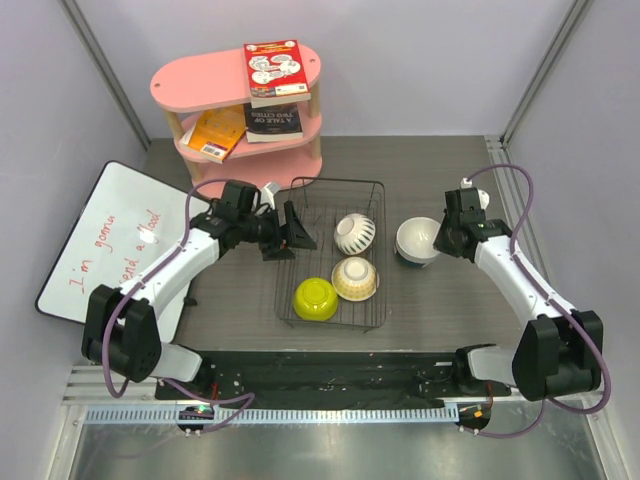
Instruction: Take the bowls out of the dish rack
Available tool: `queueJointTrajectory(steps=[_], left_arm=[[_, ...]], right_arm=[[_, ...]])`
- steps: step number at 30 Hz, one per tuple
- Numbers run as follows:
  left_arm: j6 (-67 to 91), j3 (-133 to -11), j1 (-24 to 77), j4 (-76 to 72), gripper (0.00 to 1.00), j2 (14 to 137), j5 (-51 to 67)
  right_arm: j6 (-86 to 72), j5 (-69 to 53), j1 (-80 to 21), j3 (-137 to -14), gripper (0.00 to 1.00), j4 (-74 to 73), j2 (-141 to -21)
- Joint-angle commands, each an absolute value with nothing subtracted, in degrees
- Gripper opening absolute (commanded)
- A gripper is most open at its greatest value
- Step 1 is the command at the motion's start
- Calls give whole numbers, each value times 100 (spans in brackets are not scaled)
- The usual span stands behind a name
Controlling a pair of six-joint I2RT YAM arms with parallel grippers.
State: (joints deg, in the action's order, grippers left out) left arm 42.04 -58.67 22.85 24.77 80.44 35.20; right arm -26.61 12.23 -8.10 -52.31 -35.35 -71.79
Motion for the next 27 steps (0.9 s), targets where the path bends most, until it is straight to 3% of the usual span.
queueJointTrajectory(steps=[1,10,15,16,21,27], left_arm=[[4341,-5819,2259,2198,79,8042,3796],[4228,-5765,2250,2258,78,8077,3806],[4262,-5740,2250,2286,78,7946,3657],[4297,-5713,2241,2172,78,7928,3656],[4491,-5634,2250,1881,78,8015,3797],[4500,-5669,2241,1872,78,8060,3806]], right_arm=[[-2610,1169,-817,-5317,2,-2910,-7294],[-2566,1099,-817,-5352,4,-2716,-7760],[-2540,932,-817,-5388,24,-2716,-7875],[-2540,932,-817,-5335,35,-2698,-7831],[-2567,967,-817,-5160,49,-2716,-7577],[-2505,1002,-817,-5151,56,-2847,-7295]])
